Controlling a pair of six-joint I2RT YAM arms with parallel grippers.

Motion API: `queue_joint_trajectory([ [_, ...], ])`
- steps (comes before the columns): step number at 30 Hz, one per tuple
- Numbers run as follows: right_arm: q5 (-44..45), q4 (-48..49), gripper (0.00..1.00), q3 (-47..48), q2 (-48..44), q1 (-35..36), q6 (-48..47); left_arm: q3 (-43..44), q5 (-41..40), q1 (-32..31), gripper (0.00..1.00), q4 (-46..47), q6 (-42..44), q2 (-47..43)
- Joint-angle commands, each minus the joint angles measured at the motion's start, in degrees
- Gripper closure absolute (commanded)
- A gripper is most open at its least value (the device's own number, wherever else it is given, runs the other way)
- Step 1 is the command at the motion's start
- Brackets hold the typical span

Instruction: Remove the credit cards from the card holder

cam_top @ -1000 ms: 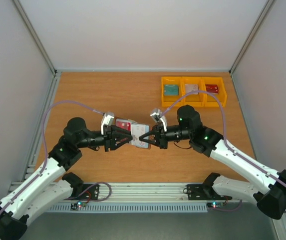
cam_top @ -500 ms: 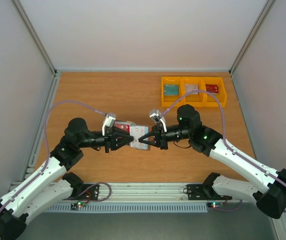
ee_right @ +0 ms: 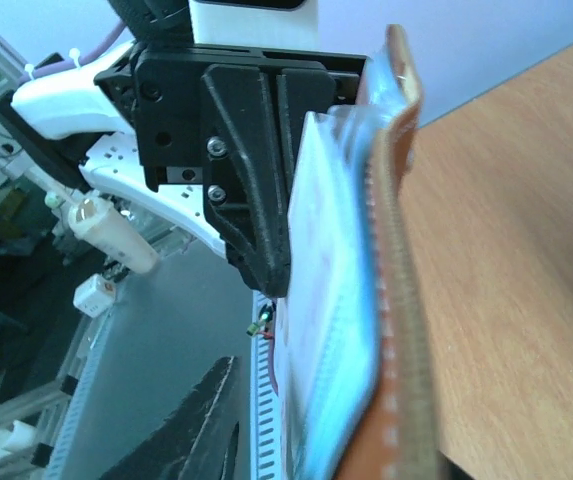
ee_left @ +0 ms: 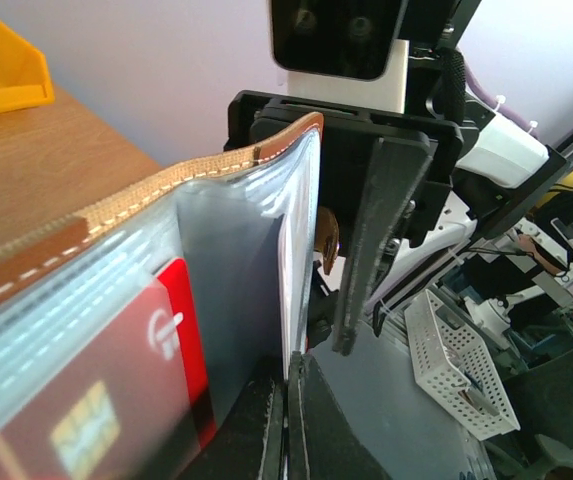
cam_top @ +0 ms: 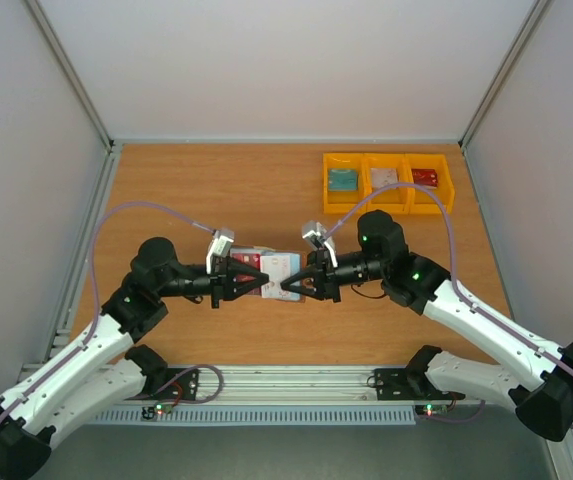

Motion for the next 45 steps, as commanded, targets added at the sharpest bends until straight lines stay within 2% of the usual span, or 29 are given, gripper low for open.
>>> queue_joint_trajectory([
  [1,-4.8,0.6,0.72,2.3,0.4,-0.1,1.0,-1.1,-2.4,0.2,1.00,0.6,-0.5,-0.3],
  [7,-3.4,-0.5,0.71,1.2,-2.1,-0.6,0.6,-0.7,-1.6,0.4,1.00,-0.1,-0.3,-1.0],
  [15,-4.0,-1.0,0.97,0.8,-3.0,-2.1,1.6,-1.9,-1.1,0.8,1.00,0.7,-0.3,-1.9],
  [18,-4.1,-0.4,0.99,1.0,-2.7,-2.0,1.8,-2.1,0.1,0.8,1.00,3.0,-0.3,-1.7],
  [19,-4.2,-0.4,0.99,1.1,-2.6,-2.1,1.7,-2.1,0.2,0.8,0.97,3.8,-0.5,-1.7],
  [21,-4.3,-0.6,0.99,1.1,-2.7,-2.1,1.3,-1.9,0.2,0.8,0.81,4.5,-0.4,-2.1],
  [24,-4.8,-1.5,0.99,1.2,-2.8,-2.0,0.6,-1.0,0.5,1.3,0.73,3.8,0.1,-2.6],
  [29,-7.6,-2.0,0.99,1.7,-1.8,-2.1,0.6,-0.6,-4.5,3.2,0.82,3.6,-2.1,-2.3],
  [33,-8.6,-2.2,0.99,1.6,-1.6,-2.0,0.5,0.3,-5.2,4.5,0.82,5.1,-6.0,-1.4],
  [41,-8.6,-1.9,0.99,1.4,-1.6,-2.0,0.0,0.4,-3.3,3.9,0.80,6.3,-5.5,0.1],
  [45,-8.7,-1.8,0.99,1.4,-1.7,-2.1,-0.1,0.6,-4.1,3.6,0.91,6.4,-5.5,0.8],
])
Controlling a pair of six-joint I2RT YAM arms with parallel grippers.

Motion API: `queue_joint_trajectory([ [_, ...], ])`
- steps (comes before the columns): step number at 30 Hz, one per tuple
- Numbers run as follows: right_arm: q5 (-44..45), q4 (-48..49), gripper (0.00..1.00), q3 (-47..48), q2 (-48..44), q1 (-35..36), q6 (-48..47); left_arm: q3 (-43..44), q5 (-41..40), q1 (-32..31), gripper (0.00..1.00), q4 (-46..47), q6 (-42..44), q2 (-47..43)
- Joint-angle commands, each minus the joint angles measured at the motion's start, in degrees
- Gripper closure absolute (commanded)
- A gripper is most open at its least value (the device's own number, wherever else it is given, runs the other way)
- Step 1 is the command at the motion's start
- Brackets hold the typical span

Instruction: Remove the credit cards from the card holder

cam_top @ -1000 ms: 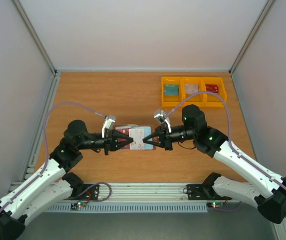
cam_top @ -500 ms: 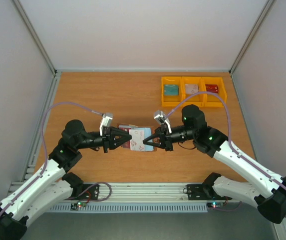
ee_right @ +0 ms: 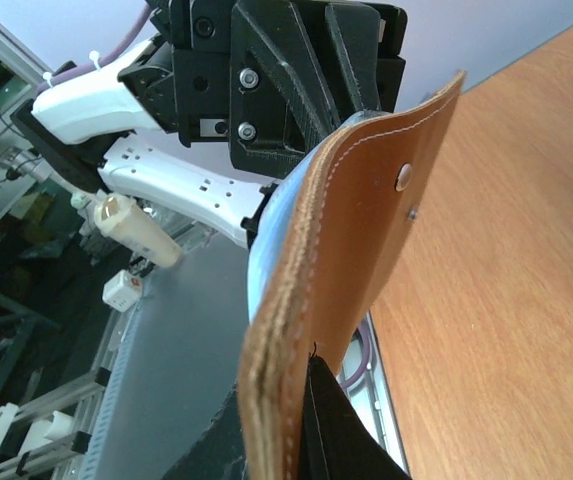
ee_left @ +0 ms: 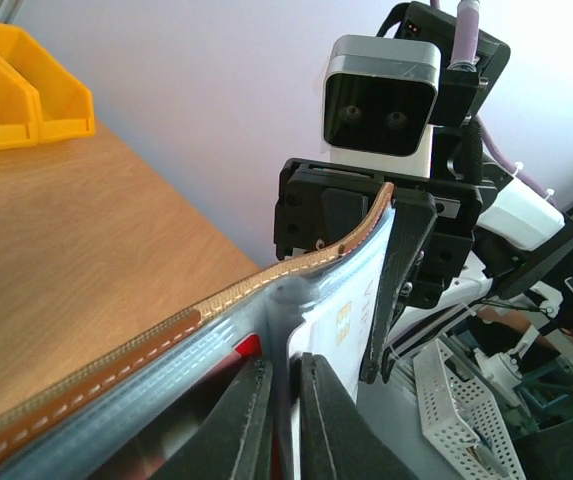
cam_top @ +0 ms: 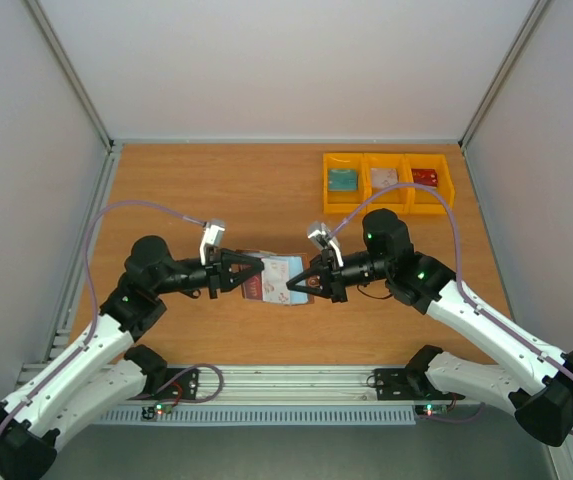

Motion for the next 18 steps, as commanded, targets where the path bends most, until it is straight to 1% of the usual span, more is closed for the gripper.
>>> queue_joint_trajectory([
  [1,-4.1,1.3,0.99,1.2,-0.6,0.3,-1.6,1.5,-1.6,-0.4,0.92,3.5,-0.5,1.0],
  [2,-4.0,1.3,0.99,1.2,-0.7,0.3,-1.6,1.5,-1.0,-0.8,0.91,4.0,-0.5,1.1],
  [4,-3.9,1.6,0.99,1.1,-0.5,0.3,-1.7,1.1,0.3,-2.0,0.85,4.7,0.9,1.2],
  [5,-3.9,1.7,0.99,1.2,-0.3,0.3,-1.7,0.8,0.1,-2.4,0.85,4.3,1.3,1.2],
  [6,-3.9,1.8,0.99,1.2,-0.1,0.3,-1.7,0.6,-1.0,-2.5,0.87,3.7,1.4,1.2],
  [8,-4.1,1.7,0.99,1.5,-0.1,0.3,-1.6,0.4,-1.9,-2.6,0.96,3.4,0.5,1.2],
  [9,-4.1,1.7,0.99,1.5,-0.2,0.3,-1.5,0.3,-2.0,-2.6,0.99,3.4,0.6,1.1],
  [12,-3.6,1.1,0.99,1.5,-0.8,0.3,-2.0,0.5,-1.8,-2.5,1.00,2.9,0.5,0.6],
  [18,-2.8,-2.3,0.99,1.5,-1.6,-0.5,-4.4,0.7,-2.0,-0.7,1.00,-2.5,0.5,-1.8],
])
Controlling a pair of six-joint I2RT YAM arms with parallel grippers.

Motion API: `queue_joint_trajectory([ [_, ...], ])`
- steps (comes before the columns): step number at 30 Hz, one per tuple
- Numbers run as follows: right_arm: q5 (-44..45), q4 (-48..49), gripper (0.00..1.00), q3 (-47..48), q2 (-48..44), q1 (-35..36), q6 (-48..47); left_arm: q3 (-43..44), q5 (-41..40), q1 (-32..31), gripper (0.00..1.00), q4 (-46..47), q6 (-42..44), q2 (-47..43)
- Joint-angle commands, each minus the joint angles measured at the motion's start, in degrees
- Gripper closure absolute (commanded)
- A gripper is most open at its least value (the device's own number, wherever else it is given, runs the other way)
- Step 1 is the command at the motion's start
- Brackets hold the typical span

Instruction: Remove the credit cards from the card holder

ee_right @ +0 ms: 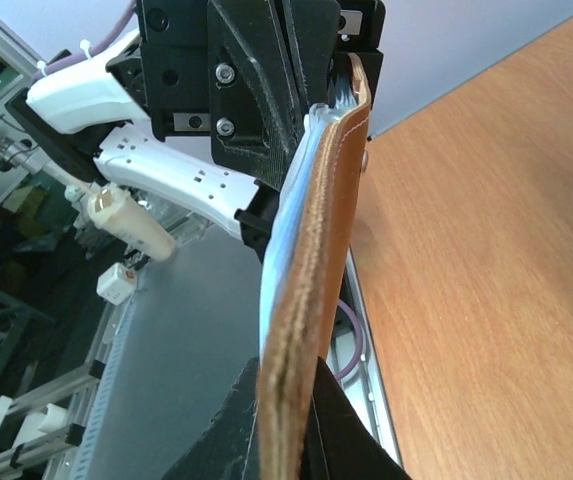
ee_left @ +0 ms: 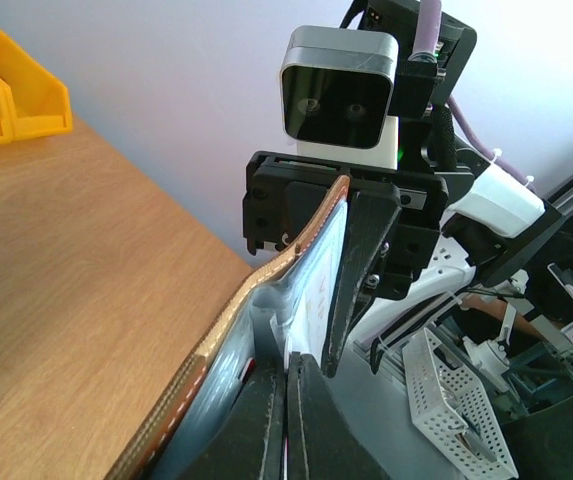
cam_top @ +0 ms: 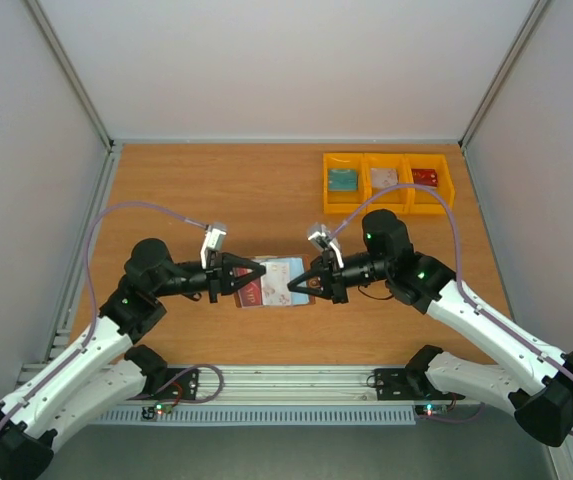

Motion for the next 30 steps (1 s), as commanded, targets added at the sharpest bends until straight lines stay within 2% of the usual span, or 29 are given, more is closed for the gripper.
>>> queue_joint_trajectory([
  [1,-3.1,-0.9,0.99,1.3,-1.8,-0.8,-3.0,0.5,-1.9,1.7,1.00,-3.8,0.4,-1.8],
  [6,-5.0,-2.9,0.99,1.2,-3.1,-4.4,-3.4,0.4,-1.5,2.4,1.00,-5.3,0.9,-2.7],
  [13,-5.9,-3.4,0.99,2.1,-3.3,-5.1,-3.3,0.1,-2.0,2.5,1.00,-3.6,0.9,-2.4],
  [17,-3.1,-6.5,0.99,2.2,-4.5,-6.1,-4.9,1.5,-4.2,3.5,1.00,-6.0,2.2,-3.4],
  [24,-1.0,-8.1,0.99,-0.6,-4.0,-9.7,-1.4,1.8,-7.8,5.9,1.00,-11.5,4.8,-5.1],
  [30,4.8,-11.5,0.99,-1.2,-2.7,-11.5,-0.1,2.5,-8.8,7.6,1.00,-13.5,6.2,-6.3],
])
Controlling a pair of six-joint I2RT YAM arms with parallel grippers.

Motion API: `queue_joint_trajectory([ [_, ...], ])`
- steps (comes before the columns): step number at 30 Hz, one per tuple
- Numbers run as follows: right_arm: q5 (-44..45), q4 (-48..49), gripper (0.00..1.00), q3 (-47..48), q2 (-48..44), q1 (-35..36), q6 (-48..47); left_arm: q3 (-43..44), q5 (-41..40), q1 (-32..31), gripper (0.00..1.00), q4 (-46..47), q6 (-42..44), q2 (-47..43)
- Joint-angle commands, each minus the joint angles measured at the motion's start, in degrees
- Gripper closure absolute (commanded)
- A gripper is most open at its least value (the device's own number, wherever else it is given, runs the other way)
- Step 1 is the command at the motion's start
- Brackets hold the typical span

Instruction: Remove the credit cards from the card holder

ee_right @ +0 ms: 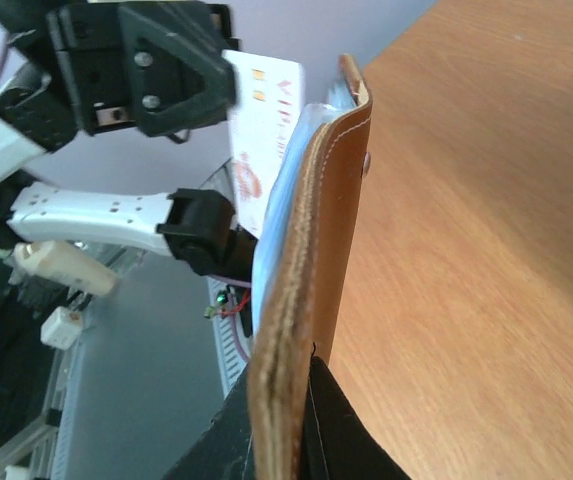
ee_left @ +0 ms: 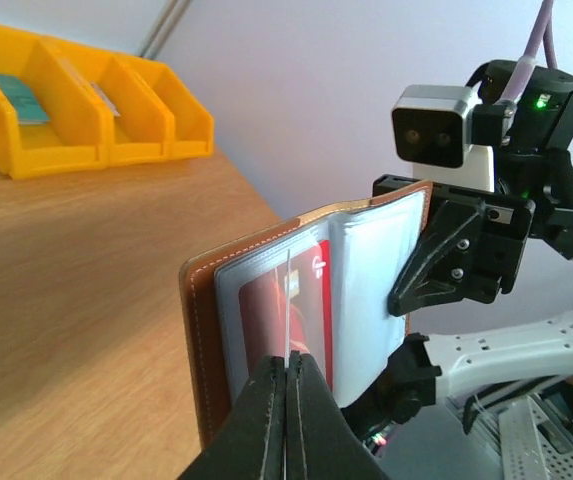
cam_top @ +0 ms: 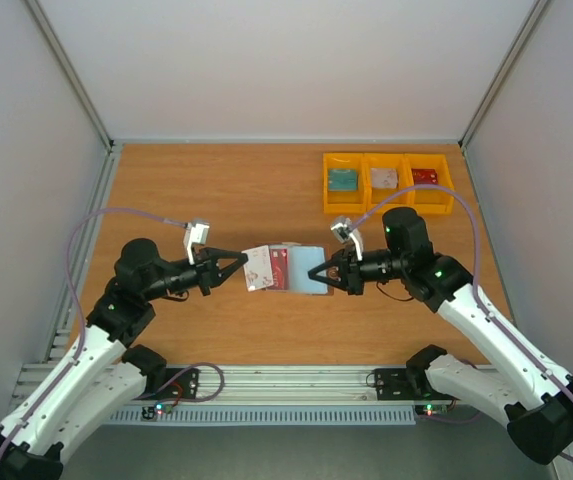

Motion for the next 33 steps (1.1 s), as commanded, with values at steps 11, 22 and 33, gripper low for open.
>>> queue_joint_trajectory([
  [11,3.4,11.8,0.99,-8.0,18.5,-2.0,19.1,0.4,-1.0,2.2,1.00,1.7,-0.3,-1.8],
  [22,-3.8,34.5,0.99,-14.6,39.6,-2.1,30.9,-1.2,-0.8,2.2,1.00,3.3,-2.3,-1.9],
  [33,10.5,14.4,0.66,-13.4,37.8,-3.0,22.3,-2.1,-0.6,2.2,1.00,6.0,-2.4,-1.7],
])
